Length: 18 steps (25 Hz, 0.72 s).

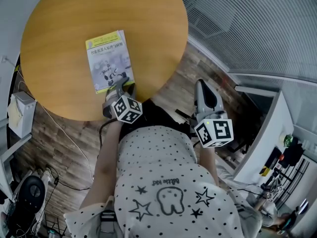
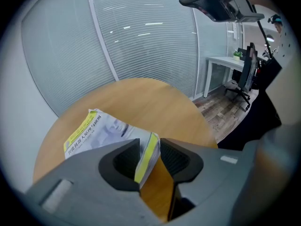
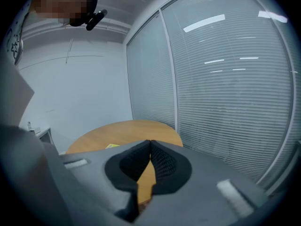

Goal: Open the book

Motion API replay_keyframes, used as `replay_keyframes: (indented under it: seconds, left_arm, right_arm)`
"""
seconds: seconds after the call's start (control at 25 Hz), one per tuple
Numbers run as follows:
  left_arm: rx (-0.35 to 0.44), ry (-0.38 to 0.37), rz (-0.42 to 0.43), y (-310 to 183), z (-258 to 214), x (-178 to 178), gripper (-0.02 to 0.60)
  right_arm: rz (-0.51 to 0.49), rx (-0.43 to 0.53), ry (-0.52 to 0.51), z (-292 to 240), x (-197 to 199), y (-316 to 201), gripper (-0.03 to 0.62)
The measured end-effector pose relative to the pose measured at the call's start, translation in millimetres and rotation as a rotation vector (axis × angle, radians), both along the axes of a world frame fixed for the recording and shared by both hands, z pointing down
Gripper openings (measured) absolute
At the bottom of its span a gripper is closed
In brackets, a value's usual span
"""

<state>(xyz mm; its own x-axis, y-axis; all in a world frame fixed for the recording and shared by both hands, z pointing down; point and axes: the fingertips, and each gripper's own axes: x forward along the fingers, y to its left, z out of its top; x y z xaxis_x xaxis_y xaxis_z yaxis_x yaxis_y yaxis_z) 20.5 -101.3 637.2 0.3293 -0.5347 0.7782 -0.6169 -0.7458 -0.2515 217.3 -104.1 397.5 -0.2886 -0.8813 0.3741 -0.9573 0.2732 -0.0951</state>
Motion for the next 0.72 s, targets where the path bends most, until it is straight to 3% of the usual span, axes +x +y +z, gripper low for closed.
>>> replay_keyframes:
  seconds: [0.28, 0.48, 0.72]
  left_arm:
    - [0.001, 0.009, -0.008, 1.6, -5.4, 0.9, 0.1]
    - [0.045, 0.022, -0.046, -0.5, -19.6, -4.3, 0.035]
    - [0.049, 0.041, -0.071, -4.0, -27.5, -9.4, 0.028]
  right_arm:
    - [-0.002, 0.002, -0.002, -0.7, -2.9, -1.5, 0.003]
    - [-0.01, 0.003, -0.003, 1.1, -3.6, -1.0, 0.003]
    - [-0.032, 0.005, -0.006, 0.4, -11.1, -2.8, 0.003]
